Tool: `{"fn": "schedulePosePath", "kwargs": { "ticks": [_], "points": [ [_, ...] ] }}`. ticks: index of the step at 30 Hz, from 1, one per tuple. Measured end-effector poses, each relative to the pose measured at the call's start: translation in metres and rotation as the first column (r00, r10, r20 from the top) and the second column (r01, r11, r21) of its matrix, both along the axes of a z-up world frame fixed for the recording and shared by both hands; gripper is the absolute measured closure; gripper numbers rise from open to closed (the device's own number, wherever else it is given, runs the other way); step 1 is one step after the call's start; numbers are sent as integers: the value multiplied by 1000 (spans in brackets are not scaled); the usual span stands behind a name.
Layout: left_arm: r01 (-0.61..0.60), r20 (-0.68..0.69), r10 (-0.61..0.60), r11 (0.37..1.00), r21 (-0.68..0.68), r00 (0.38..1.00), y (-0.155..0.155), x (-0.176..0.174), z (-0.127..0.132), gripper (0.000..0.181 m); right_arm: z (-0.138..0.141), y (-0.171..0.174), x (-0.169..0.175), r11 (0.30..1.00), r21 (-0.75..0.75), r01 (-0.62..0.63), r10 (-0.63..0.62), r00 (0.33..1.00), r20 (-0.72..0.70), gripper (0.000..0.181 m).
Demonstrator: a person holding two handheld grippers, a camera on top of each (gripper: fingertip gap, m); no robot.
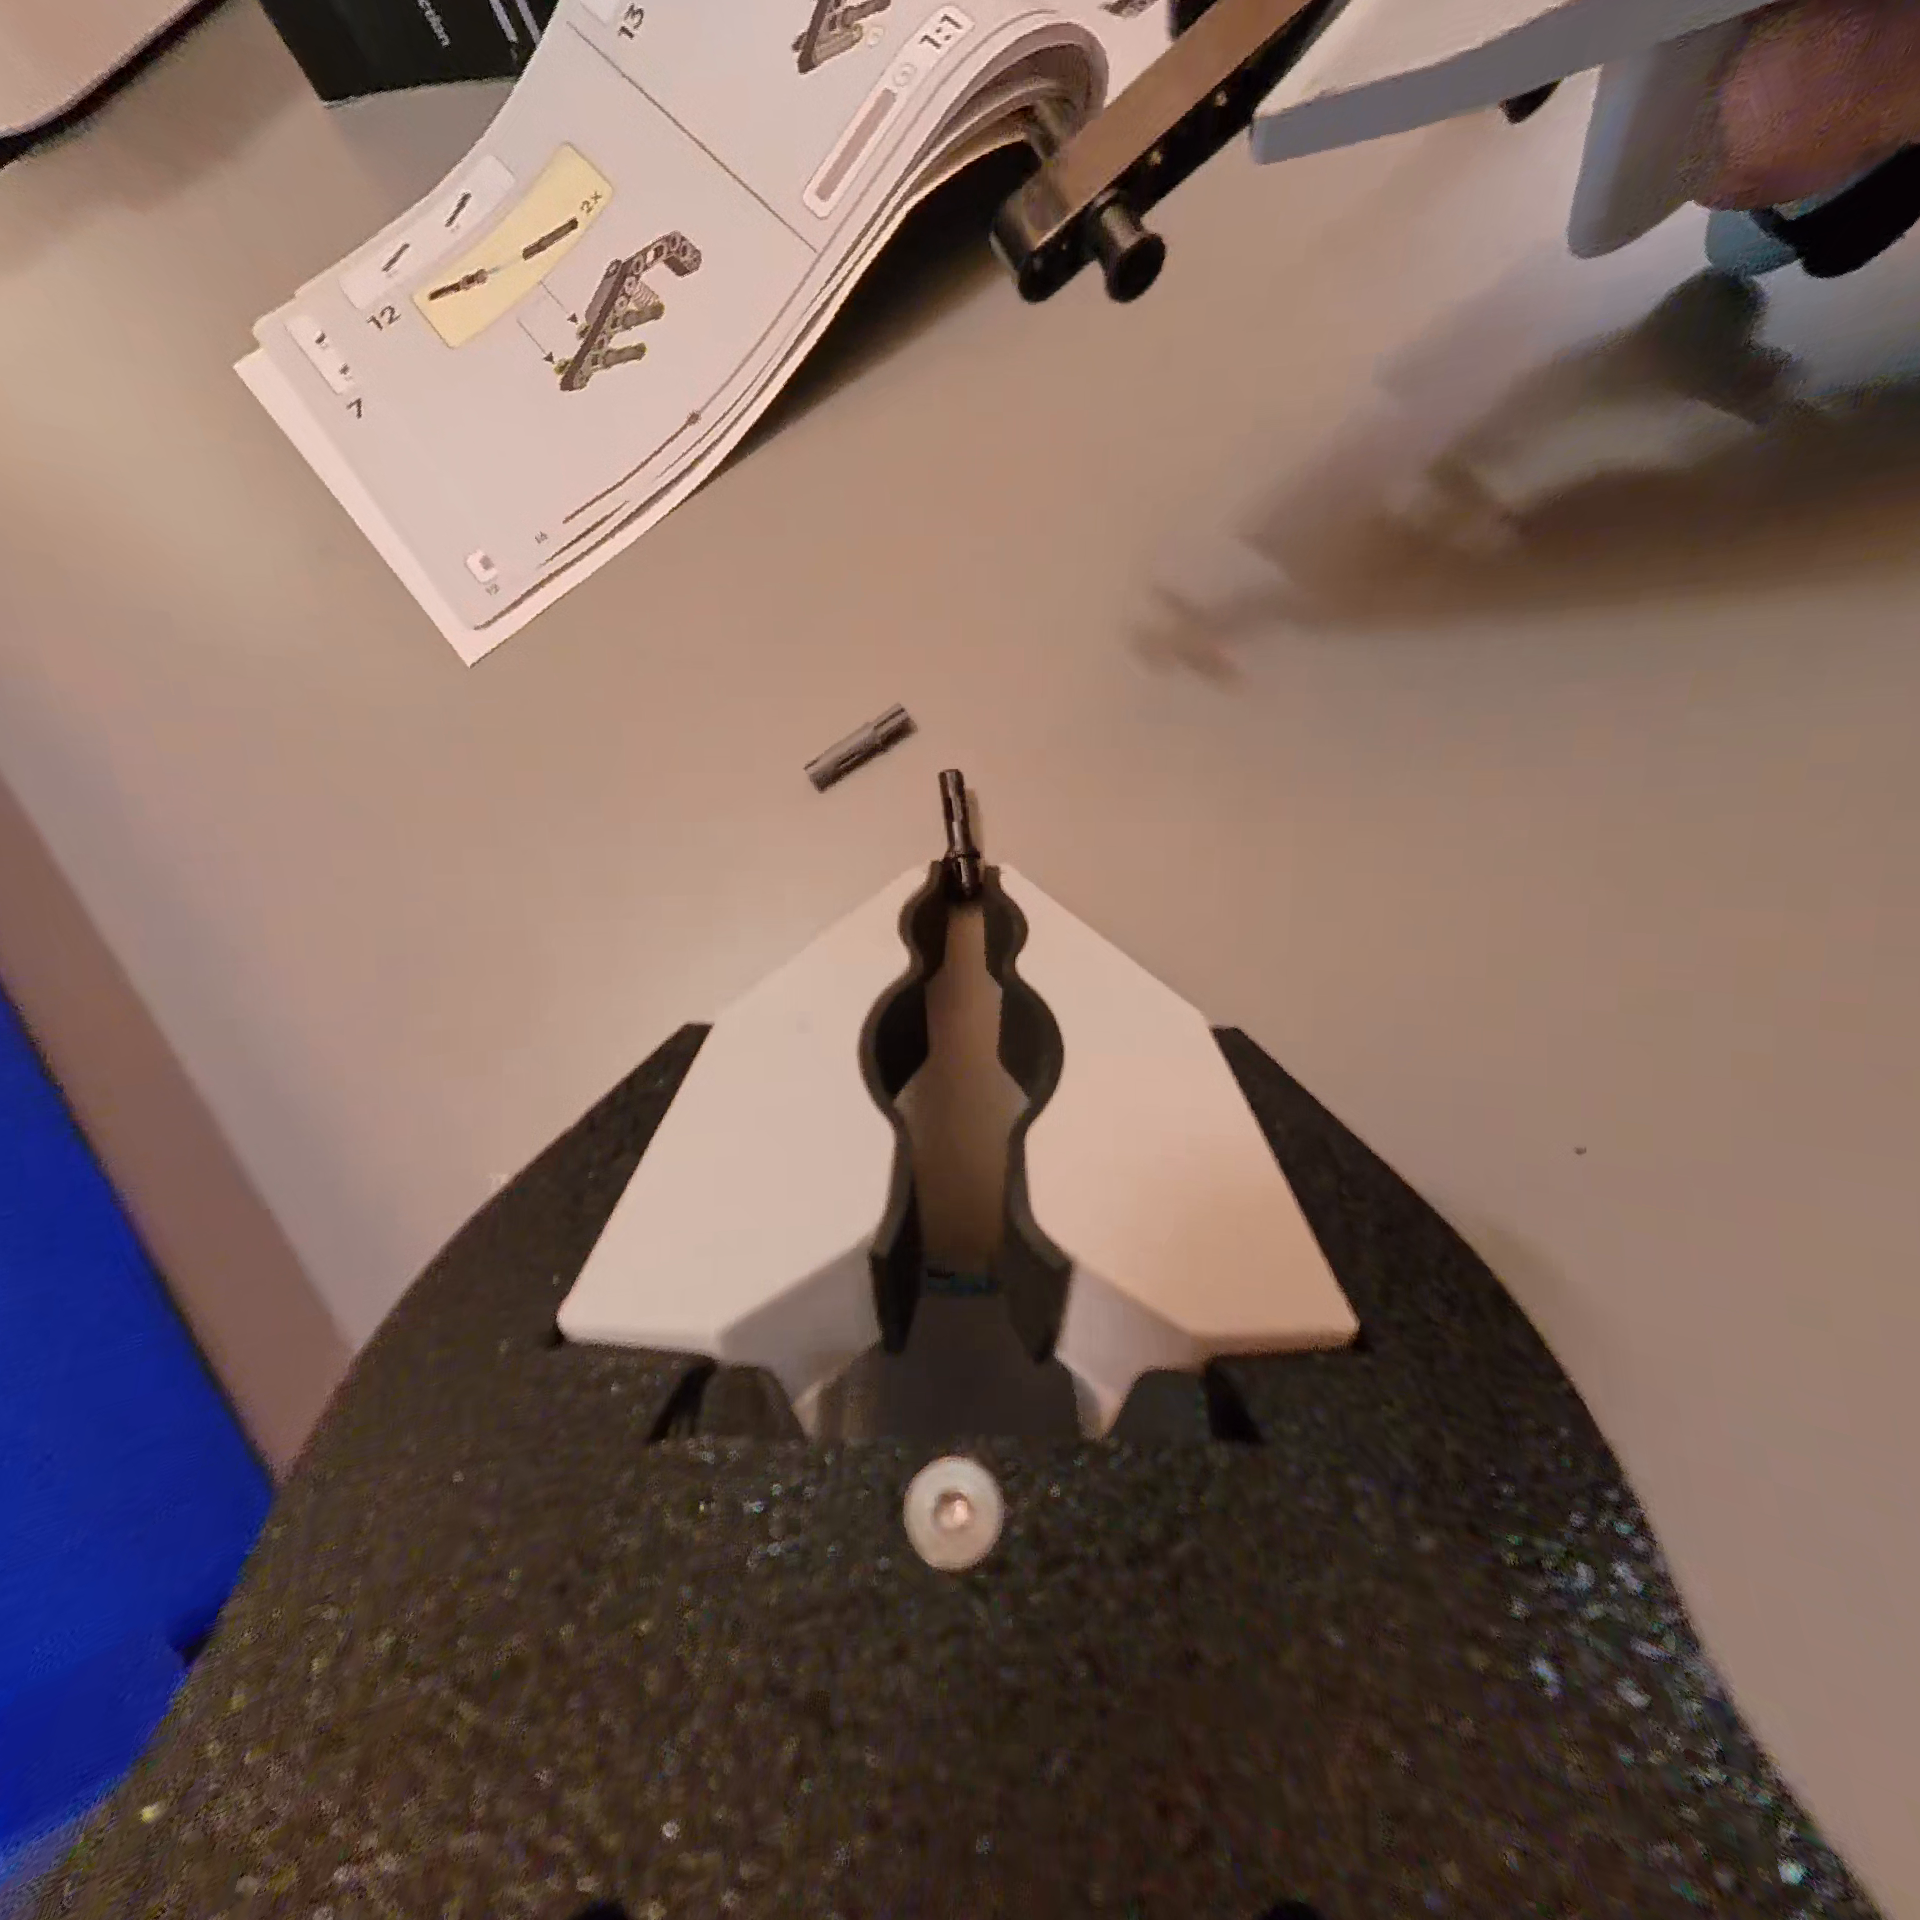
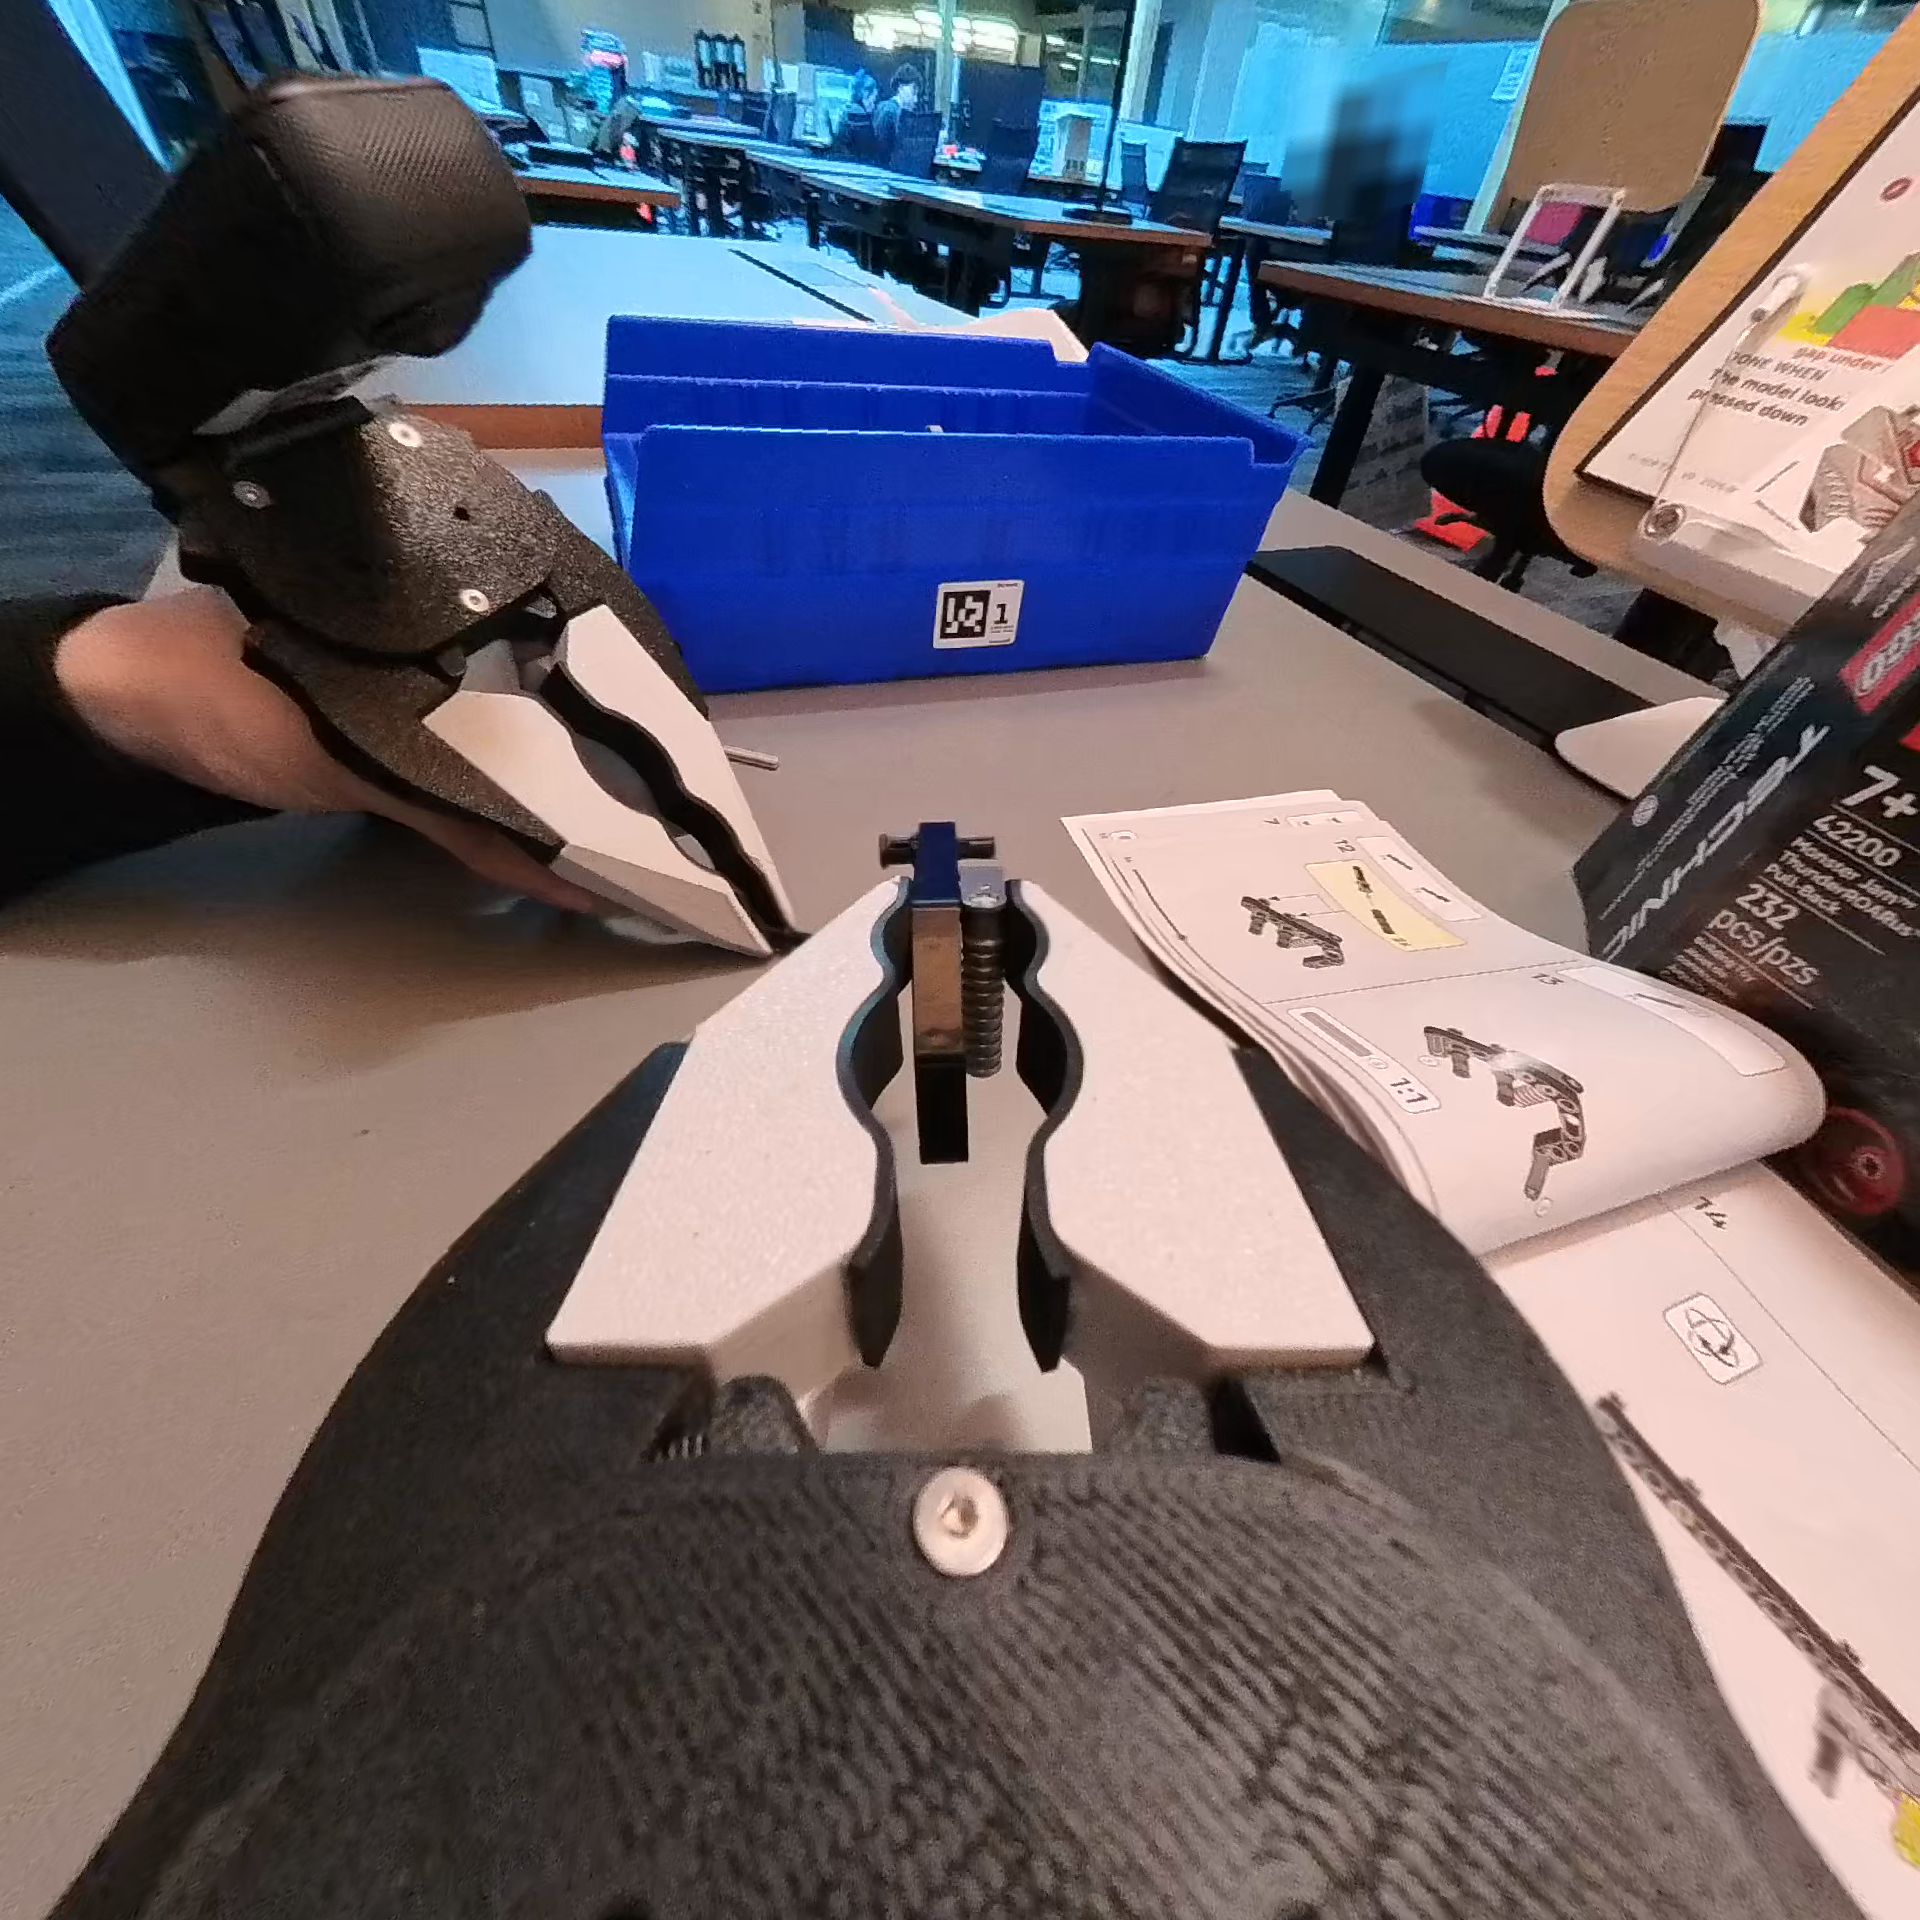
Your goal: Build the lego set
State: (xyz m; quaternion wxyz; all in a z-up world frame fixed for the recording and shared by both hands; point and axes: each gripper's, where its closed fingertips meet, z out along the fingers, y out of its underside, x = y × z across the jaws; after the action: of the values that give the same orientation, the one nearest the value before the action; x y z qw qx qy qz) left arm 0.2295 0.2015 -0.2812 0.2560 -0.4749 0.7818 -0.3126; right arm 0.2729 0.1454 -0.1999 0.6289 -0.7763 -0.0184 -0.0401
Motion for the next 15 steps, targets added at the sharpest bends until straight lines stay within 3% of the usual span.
{"fn": "schedulePosePath", "kwargs": {
  "ticks": [5,8,12,15],
  "points": [
    [39,-3,-40,999,-24,999,-6,-1,1,177,0,0,-1,1000,1,-8,8,1000,-24,167],
    [54,47,-45,972,-227,998,-24,3,22,177,-2,0,3,1000,-5,16,-16,1000,-11,167],
    [108,76,-79,801,-589,994,-52,9,56,177,-2,0,4,1000,-11,27,-27,999,44,167],
    [121,77,-96,662,-740,992,-63,13,69,177,2,-2,5,999,7,38,-39,995,92,167]
  ]
}}
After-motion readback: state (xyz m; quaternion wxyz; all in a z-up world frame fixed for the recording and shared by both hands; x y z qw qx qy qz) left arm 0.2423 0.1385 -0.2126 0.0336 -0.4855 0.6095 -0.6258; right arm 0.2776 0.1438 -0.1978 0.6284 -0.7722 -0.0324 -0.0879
